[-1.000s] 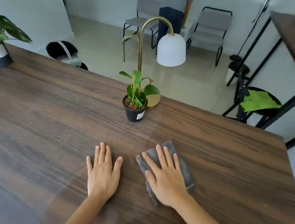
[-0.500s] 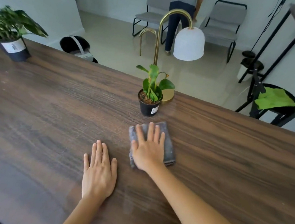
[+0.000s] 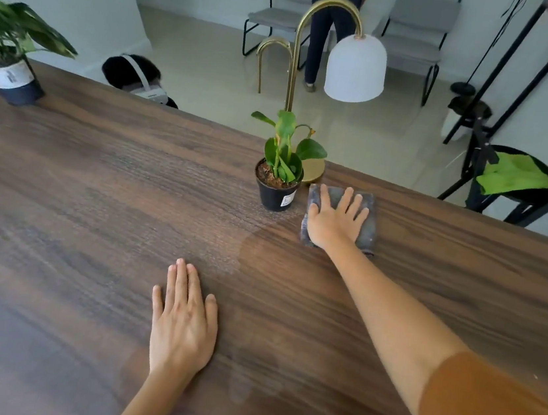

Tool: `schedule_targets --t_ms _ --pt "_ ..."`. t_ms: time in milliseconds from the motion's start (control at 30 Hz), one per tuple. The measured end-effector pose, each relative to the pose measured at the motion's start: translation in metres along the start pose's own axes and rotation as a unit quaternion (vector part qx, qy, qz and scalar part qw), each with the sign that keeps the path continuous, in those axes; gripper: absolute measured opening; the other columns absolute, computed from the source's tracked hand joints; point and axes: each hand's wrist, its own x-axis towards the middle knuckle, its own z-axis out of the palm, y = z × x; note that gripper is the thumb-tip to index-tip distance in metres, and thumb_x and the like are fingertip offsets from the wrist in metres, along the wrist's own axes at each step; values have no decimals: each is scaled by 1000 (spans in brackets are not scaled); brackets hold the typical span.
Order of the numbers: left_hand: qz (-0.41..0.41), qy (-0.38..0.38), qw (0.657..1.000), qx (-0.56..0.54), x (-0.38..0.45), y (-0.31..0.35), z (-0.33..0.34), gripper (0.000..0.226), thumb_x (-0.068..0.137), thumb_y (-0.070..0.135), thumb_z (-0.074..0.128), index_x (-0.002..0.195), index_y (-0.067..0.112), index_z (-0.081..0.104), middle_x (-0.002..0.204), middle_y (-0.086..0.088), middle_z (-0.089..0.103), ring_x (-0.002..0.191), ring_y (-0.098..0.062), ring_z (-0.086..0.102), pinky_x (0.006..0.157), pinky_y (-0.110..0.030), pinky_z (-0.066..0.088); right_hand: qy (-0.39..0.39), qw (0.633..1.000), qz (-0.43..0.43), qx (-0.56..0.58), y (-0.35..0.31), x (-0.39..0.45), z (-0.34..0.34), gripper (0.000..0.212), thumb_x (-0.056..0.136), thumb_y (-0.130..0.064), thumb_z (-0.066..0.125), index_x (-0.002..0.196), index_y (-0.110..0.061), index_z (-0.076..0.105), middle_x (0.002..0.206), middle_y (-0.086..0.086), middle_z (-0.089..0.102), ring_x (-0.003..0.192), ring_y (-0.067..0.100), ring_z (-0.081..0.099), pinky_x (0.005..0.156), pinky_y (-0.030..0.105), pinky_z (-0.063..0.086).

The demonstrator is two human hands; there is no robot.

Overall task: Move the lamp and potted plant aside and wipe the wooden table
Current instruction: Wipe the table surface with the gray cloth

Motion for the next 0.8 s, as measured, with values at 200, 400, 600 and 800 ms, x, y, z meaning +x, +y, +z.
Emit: schedule_targets --t_ms 200,400,600,800 --pt "3 2 1000 -2 -2 -2 1 72 90 44 8 148 2 19 159 -12 13 147 -23 7 118 -48 12 -13 975 -216 -47 39 -102 17 60 92 -56 1 151 -47 1 164 3 -8 150 26 -8 120 48 -1" --pt "-1 4 1000 -4 0 0 0 70 91 43 12 147 2 20 158 -13 15 147 -23 10 117 -48 15 34 996 -71 -34 64 -49 1 56 98 -54 15 152 -43 5 164 7 -2 150 29 -3 120 51 1" --pt "2 -2 1000 -3 0 -3 1 70 91 42 11 147 2 18 159 -12 13 147 -23 8 117 -47 12 -3 1000 26 -5 10 4 -4 57 100 -51 14 154 -35 3 162 14 -10 148 36 -10 118 56 -5" --pt "-2 3 1000 -10 0 -3 3 70 91 42 12 146 1 22 157 -14 18 146 -25 12 116 -49 16 -37 959 -274 -55 60 -84 4 63 89 -66 -1 150 -50 -1 163 -1 -13 149 24 -13 120 46 -5"
